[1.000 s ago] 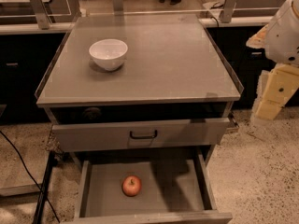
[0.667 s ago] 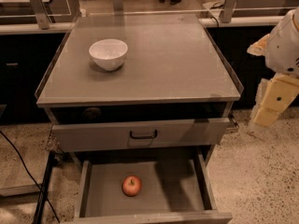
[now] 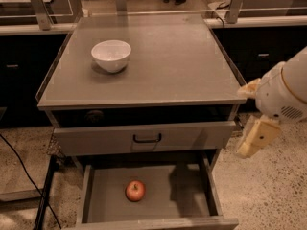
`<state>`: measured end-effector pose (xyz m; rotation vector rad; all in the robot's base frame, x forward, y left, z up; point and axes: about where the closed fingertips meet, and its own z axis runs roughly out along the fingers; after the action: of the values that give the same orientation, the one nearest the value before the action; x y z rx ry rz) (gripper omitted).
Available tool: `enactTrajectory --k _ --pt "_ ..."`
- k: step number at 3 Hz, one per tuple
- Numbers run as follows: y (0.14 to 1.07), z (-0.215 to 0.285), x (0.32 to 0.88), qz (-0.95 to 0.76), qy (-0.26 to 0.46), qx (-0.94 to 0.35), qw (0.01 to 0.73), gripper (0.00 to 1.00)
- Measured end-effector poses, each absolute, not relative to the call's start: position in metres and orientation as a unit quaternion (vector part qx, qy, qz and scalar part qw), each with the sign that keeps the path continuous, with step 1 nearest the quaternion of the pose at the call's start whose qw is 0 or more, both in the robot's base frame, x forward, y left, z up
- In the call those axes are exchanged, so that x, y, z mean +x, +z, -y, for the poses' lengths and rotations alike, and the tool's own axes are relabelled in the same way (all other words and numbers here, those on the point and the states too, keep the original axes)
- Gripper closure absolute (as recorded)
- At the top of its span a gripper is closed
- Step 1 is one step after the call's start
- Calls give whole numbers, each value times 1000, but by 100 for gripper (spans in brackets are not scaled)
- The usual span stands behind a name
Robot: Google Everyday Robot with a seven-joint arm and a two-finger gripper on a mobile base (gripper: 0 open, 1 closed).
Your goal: Pick apple from middle drawer and place on counter
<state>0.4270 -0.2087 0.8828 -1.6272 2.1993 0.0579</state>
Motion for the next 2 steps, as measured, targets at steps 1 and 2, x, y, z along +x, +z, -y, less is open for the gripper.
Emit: enactTrajectory --k 1,2 --pt "821 190 417 -790 63 -577 197 42" --pt "808 189 410 -792 65 -576 189 64"
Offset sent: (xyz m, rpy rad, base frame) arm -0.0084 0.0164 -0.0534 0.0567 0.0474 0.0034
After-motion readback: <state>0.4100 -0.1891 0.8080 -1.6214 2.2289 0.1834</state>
